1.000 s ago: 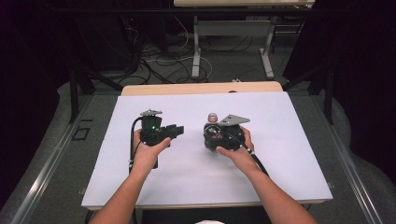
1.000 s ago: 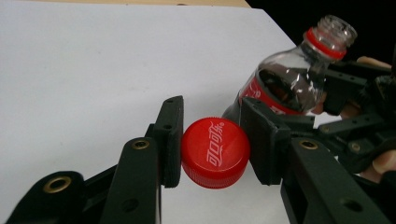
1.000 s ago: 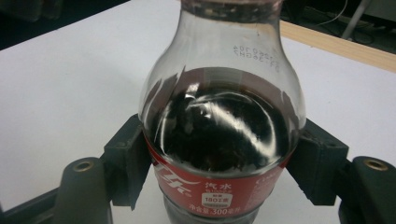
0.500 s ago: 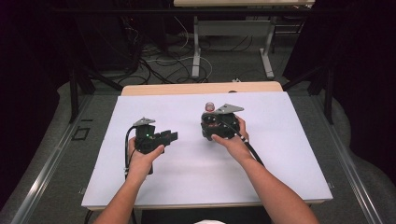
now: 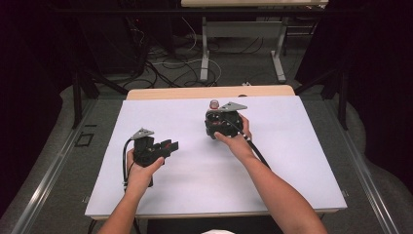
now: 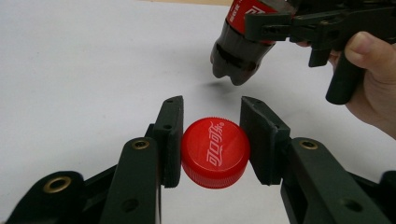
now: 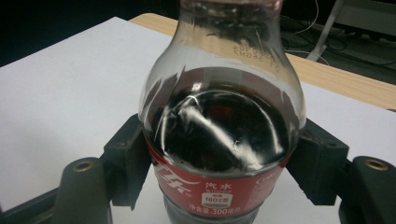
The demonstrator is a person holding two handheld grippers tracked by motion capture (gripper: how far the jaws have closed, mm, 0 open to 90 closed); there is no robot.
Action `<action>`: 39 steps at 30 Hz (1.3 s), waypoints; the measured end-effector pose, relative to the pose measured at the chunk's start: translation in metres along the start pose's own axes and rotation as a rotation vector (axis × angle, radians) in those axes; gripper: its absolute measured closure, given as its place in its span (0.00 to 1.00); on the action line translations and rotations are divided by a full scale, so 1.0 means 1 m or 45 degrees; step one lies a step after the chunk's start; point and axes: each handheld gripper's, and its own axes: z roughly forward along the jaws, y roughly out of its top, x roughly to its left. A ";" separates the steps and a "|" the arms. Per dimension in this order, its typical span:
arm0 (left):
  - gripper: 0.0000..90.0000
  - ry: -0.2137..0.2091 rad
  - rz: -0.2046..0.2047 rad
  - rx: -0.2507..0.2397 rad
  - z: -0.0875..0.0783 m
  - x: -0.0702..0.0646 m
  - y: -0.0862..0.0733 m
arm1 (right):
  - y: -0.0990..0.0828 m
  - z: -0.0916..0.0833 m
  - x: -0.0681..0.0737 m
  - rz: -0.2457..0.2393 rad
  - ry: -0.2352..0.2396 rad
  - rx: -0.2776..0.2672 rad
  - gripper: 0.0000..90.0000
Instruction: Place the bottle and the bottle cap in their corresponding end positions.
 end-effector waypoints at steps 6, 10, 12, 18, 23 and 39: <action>0.68 0.007 -0.011 -0.008 -0.002 0.003 -0.002 | -0.006 0.010 -0.002 0.012 -0.019 0.026 0.33; 0.68 0.008 -0.005 0.007 -0.001 0.004 -0.003 | -0.010 0.012 0.002 0.014 -0.023 0.018 0.33; 0.68 0.011 -0.012 0.006 0.000 0.004 -0.004 | -0.013 0.013 0.005 0.012 -0.022 0.021 0.33; 0.68 0.011 -0.005 0.016 0.002 0.002 -0.005 | -0.023 0.015 0.010 0.001 -0.034 0.012 0.33; 0.68 0.012 -0.005 0.026 0.004 0.001 -0.006 | -0.025 0.013 0.011 0.023 -0.039 0.007 0.32; 0.68 -0.010 0.034 0.086 0.025 -0.009 -0.012 | -0.034 0.008 0.007 0.026 0.022 0.040 0.19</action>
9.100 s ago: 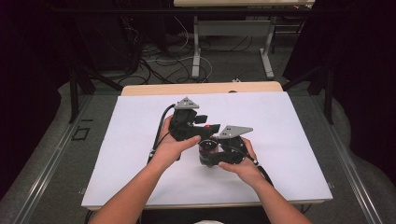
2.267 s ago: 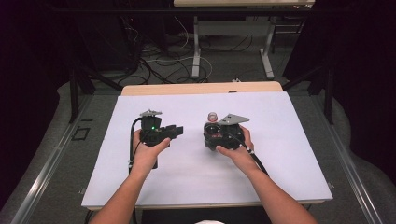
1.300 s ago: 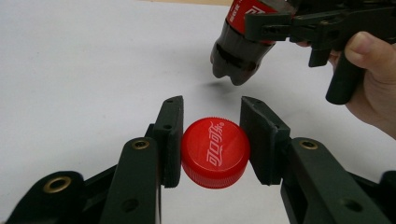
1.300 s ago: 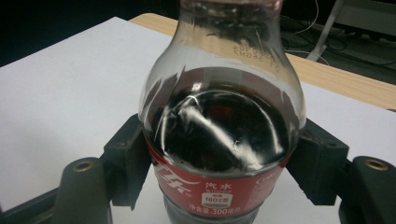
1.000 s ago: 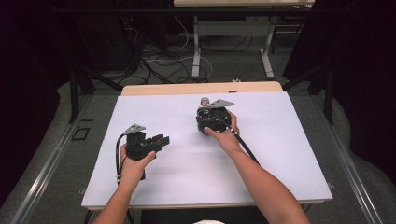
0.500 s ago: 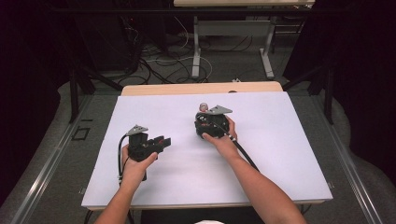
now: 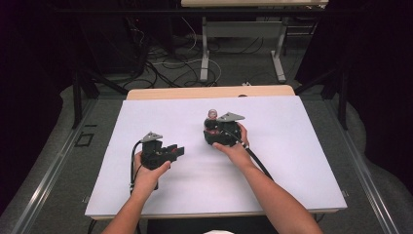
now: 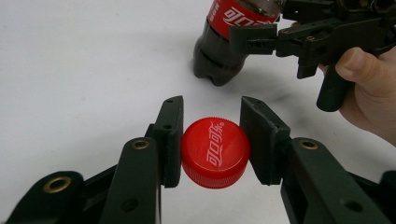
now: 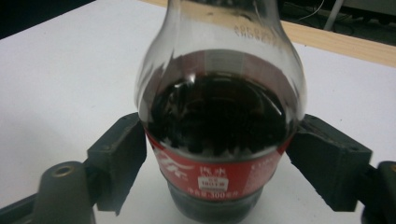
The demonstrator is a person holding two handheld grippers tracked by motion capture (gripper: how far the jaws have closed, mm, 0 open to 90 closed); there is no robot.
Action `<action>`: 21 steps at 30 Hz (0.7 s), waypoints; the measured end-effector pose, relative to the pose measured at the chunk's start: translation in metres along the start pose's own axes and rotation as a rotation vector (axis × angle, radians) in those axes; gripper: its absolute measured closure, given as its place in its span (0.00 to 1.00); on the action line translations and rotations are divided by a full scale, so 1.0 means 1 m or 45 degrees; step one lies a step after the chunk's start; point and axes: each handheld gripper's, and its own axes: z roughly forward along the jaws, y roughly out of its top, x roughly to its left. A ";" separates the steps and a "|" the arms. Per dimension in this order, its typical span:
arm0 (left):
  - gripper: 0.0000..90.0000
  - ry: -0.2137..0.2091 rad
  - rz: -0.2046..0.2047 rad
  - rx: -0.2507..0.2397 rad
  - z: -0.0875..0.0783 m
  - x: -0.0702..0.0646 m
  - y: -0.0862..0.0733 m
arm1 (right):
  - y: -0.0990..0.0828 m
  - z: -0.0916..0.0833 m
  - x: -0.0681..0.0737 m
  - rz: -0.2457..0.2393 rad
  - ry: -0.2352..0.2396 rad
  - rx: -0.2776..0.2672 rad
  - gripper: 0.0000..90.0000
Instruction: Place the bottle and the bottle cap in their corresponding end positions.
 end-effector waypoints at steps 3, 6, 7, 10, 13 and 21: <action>0.68 -0.012 0.013 0.022 0.006 -0.004 0.000 | -0.003 -0.002 -0.002 0.010 0.006 0.022 0.16; 0.68 -0.012 0.020 0.025 0.013 -0.008 0.000 | -0.006 -0.007 -0.006 0.018 0.008 0.050 0.15; 0.68 -0.016 0.024 0.031 0.015 -0.010 -0.001 | -0.008 -0.008 -0.007 0.026 0.000 0.049 0.15; 0.68 -0.026 0.043 0.050 0.025 -0.016 -0.001 | -0.009 -0.015 -0.012 0.040 -0.018 0.069 0.12; 0.68 -0.037 0.059 0.066 0.034 -0.021 -0.001 | -0.011 -0.022 -0.017 0.052 -0.006 0.103 0.03; 0.68 -0.085 0.130 0.102 0.068 -0.043 -0.004 | -0.023 -0.052 -0.022 0.016 -0.102 0.170 0.00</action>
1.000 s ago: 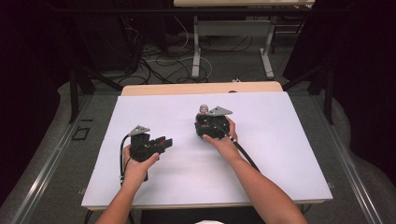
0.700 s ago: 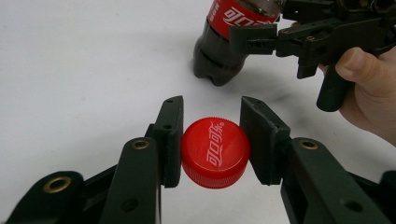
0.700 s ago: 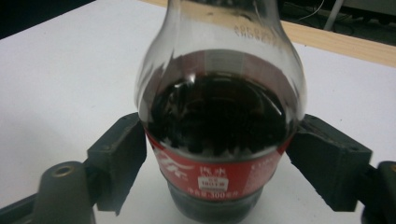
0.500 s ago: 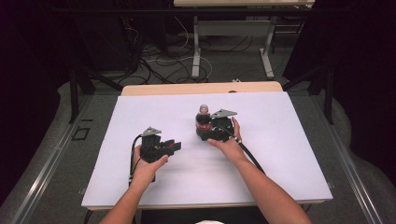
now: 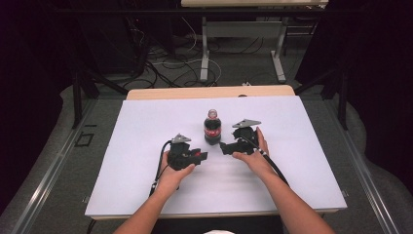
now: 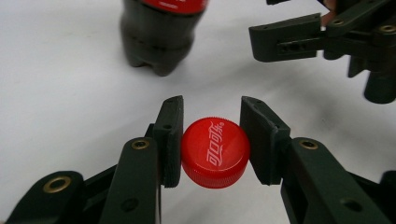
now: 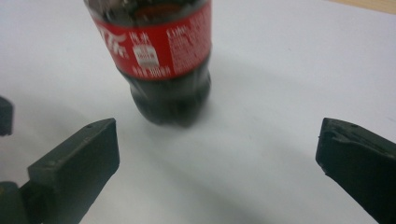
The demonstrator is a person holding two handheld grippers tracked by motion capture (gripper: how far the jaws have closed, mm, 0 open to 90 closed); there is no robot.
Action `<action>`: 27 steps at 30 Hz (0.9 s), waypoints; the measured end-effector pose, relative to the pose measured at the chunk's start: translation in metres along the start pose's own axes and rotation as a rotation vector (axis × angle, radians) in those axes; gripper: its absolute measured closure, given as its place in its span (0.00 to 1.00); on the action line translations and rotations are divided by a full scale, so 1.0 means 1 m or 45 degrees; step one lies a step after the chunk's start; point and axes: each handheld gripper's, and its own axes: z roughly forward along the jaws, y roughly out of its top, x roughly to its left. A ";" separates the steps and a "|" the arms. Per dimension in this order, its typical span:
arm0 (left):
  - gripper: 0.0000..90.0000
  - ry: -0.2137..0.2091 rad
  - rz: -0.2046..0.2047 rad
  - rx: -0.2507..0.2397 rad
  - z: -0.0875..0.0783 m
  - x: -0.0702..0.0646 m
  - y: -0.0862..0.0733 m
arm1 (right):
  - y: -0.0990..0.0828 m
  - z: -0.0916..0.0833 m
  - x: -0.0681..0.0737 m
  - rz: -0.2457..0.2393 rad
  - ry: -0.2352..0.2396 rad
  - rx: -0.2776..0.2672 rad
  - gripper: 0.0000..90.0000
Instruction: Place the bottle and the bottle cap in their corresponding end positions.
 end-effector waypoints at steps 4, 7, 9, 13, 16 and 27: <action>0.68 -0.021 0.065 0.021 0.017 -0.012 -0.004 | -0.010 -0.013 -0.002 -0.020 -0.006 0.011 0.00; 0.68 -0.004 0.146 0.072 0.027 -0.018 -0.008 | -0.017 -0.020 -0.005 -0.023 -0.001 0.001 0.00; 0.68 -0.013 0.146 0.081 0.033 -0.021 -0.011 | -0.021 -0.024 -0.008 -0.014 0.004 0.005 0.00; 0.68 -0.006 0.213 0.103 0.037 -0.024 -0.014 | -0.028 -0.032 -0.012 0.019 0.006 -0.020 0.00; 0.67 0.011 0.209 0.121 0.040 -0.024 -0.016 | -0.030 -0.036 -0.014 0.034 0.012 -0.032 0.00; 0.31 -0.025 0.192 -0.010 0.011 -0.019 -0.004 | -0.034 -0.041 -0.025 0.064 -0.009 -0.032 0.00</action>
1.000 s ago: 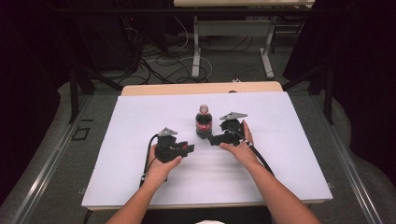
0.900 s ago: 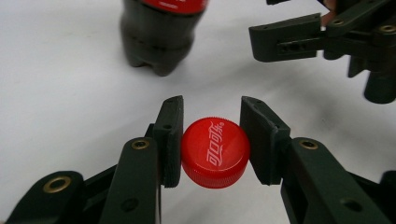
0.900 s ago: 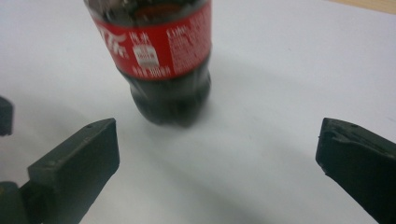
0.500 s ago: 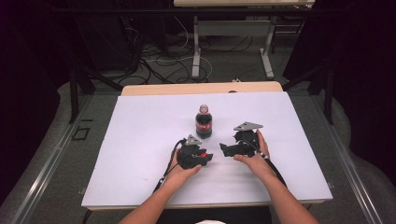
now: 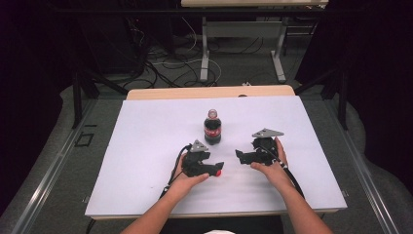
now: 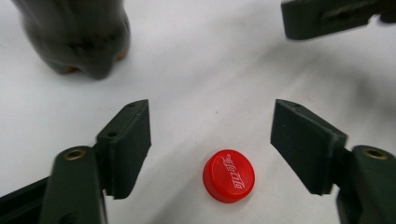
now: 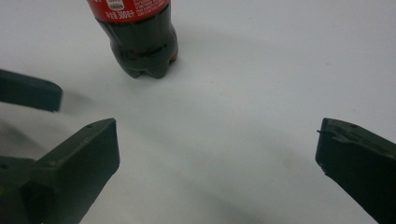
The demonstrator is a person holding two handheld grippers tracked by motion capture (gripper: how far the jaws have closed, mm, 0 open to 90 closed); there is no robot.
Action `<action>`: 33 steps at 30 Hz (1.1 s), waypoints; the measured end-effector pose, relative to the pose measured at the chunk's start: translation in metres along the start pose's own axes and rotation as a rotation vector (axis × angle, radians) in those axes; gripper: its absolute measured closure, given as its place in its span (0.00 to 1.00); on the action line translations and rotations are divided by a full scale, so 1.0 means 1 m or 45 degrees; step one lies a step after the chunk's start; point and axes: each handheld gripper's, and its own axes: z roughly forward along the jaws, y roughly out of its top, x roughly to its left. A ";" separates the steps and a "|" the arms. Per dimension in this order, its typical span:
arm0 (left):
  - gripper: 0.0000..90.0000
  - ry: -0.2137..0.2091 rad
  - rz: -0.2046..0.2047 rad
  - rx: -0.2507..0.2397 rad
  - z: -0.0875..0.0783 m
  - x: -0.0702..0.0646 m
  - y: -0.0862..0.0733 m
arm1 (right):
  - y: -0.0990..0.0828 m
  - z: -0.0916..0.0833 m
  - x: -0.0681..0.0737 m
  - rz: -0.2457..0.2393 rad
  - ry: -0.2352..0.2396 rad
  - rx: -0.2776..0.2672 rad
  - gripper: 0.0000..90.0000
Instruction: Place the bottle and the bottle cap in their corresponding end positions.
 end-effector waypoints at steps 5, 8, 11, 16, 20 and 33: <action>0.29 0.030 0.016 -0.037 -0.021 0.013 0.006 | 0.000 -0.003 -0.002 0.010 -0.002 0.000 0.00; 0.28 0.094 0.003 -0.062 -0.034 0.021 0.006 | 0.001 -0.007 -0.002 0.010 -0.006 -0.003 0.00; 0.28 0.169 -0.014 -0.081 -0.047 0.032 0.005 | 0.000 -0.012 -0.003 -0.002 -0.005 -0.007 0.00; 0.18 0.222 -0.095 -0.097 -0.069 0.051 0.000 | -0.002 -0.022 -0.005 -0.004 -0.007 0.005 0.00; 0.08 0.252 -0.160 -0.098 -0.084 0.066 -0.007 | -0.006 -0.031 -0.009 -0.010 -0.029 0.006 0.00; 0.00 0.345 -0.243 -0.128 -0.114 0.103 -0.038 | -0.034 -0.041 -0.041 0.109 -0.093 0.004 0.00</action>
